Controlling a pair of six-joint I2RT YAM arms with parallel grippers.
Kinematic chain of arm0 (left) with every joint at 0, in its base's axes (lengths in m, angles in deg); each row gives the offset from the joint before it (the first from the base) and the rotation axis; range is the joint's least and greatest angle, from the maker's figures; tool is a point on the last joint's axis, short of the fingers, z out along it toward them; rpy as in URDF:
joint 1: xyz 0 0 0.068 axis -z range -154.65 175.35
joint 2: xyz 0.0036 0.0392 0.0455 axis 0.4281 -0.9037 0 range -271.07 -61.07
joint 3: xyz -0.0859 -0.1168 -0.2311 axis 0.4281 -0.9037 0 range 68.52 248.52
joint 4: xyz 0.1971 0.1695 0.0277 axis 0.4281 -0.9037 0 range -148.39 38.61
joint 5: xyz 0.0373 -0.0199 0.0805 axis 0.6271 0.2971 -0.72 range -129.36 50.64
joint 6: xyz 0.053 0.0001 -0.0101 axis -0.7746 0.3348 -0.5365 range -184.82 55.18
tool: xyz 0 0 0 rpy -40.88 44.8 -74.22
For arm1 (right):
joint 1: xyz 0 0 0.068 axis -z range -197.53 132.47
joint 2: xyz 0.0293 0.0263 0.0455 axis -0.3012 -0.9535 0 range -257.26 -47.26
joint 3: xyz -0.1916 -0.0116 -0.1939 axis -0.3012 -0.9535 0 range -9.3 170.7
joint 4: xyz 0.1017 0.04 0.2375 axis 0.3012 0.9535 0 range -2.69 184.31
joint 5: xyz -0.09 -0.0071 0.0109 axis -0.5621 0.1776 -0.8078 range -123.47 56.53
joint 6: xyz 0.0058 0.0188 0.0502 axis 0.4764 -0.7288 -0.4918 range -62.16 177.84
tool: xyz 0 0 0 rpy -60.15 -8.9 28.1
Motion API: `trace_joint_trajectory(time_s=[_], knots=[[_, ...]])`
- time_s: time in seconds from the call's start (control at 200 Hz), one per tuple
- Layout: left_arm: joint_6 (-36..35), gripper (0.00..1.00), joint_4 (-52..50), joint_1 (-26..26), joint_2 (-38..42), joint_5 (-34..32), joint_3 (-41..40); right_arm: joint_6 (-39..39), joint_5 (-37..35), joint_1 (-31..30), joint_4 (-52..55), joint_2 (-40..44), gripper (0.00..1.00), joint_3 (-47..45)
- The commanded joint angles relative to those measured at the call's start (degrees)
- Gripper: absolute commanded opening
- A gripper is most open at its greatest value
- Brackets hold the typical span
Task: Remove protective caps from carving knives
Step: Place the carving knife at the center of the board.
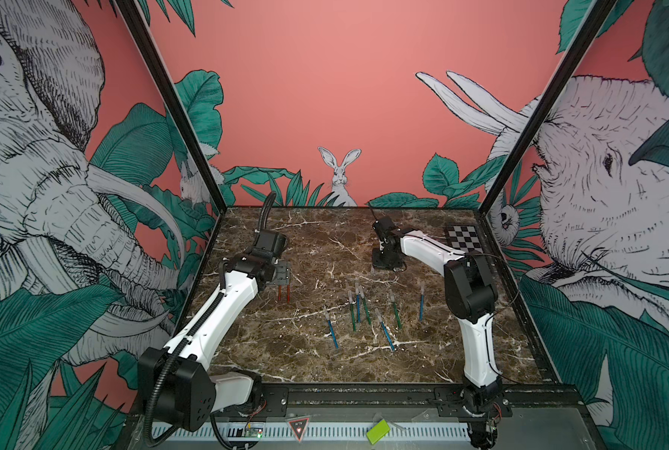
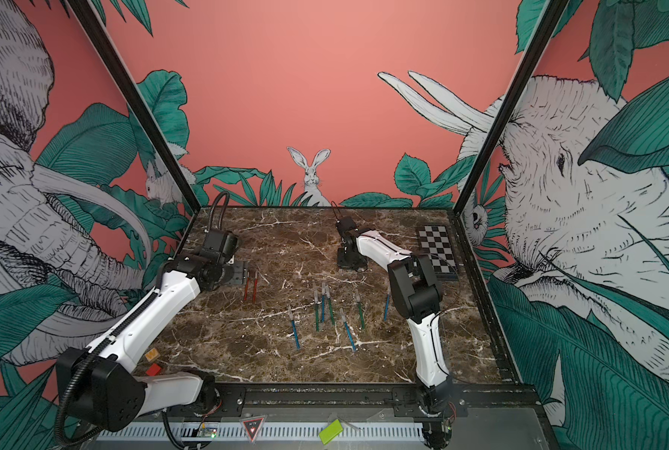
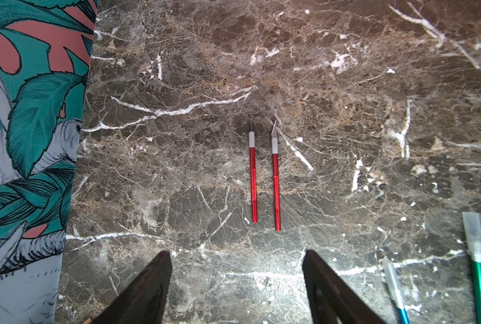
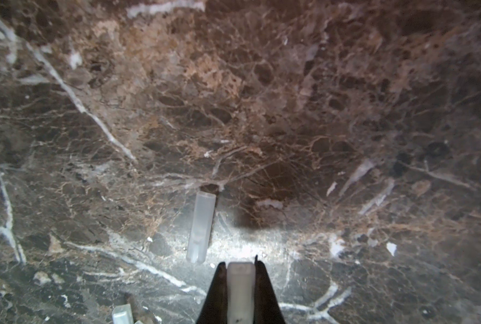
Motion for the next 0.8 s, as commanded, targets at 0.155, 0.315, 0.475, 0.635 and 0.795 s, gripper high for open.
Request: trace_joint_trajectory(time_s=[0.155, 0.315, 0.475, 0.635, 0.795], knots=[[-0.66, 0.76, 0.25, 0.54, 0.62, -0.89, 0.04, -2.19, 0.18, 0.21, -0.57, -2.33, 0.07, 1.53], [-0.74, 0.76, 0.28, 0.62, 0.47, -0.98, 0.04, -2.25, 0.52, 0.21, -0.29, -3.26, 0.14, 2.36], [-0.91, 0.76, 0.28, 0.64, 0.52, -0.96, 0.04, -2.31, 0.48, 0.24, -0.21, -3.55, 0.21, 2.43], [-1.01, 0.76, 0.28, 0.66, 0.31, -0.91, 0.04, -2.38, 0.29, 0.22, 0.17, -3.83, 0.24, 2.35], [-1.01, 0.76, 0.27, 0.7, 0.35, -0.89, 0.04, -2.46, 0.27, 0.23, 0.06, -3.92, 0.25, 2.06]])
